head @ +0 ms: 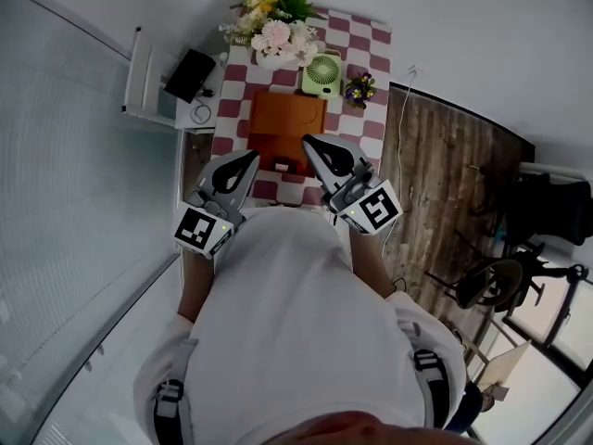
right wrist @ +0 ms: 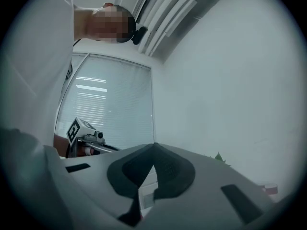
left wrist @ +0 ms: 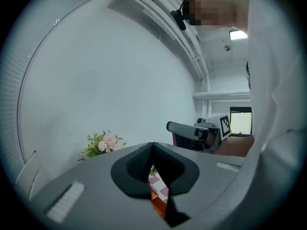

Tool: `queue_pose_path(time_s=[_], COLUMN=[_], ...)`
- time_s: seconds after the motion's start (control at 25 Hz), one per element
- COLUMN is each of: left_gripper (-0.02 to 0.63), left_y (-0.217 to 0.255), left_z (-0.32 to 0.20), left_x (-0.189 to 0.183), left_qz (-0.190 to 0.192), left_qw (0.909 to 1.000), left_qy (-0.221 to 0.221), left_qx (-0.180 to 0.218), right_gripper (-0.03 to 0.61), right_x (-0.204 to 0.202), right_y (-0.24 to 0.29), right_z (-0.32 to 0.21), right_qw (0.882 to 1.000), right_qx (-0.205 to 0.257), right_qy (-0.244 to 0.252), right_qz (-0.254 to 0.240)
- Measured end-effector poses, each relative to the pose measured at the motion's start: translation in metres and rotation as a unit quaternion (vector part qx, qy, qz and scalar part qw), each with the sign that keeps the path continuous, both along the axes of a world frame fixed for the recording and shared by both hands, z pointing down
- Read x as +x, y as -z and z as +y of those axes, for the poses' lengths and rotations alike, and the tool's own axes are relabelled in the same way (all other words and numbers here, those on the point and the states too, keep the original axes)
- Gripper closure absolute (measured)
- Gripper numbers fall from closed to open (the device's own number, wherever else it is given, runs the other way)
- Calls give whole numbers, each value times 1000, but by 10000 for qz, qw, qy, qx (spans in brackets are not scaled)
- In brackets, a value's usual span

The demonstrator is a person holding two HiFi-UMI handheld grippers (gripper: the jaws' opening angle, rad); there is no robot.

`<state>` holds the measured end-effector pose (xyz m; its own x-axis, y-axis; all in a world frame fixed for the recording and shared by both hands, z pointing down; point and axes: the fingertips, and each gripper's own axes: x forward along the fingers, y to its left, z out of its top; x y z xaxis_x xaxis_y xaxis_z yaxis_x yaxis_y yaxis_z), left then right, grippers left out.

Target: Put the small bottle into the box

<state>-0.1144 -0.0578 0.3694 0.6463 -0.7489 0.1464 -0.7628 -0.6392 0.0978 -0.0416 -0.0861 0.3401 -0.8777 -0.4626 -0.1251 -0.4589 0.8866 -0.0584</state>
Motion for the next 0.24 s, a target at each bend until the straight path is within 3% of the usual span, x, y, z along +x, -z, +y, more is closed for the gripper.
queue_pose_path(time_s=[0.24], left_gripper=[612], left_y=[3], left_z=[-5], left_x=[-27], left_qz=[176], left_qw=[9998], left_qy=[-5], left_qx=[106], right_gripper=[578], right_x=[-28], right_y=[14], right_z=[-1], right_qw=[9997], right_qx=[212], right_qy=[26], right_qz=[121])
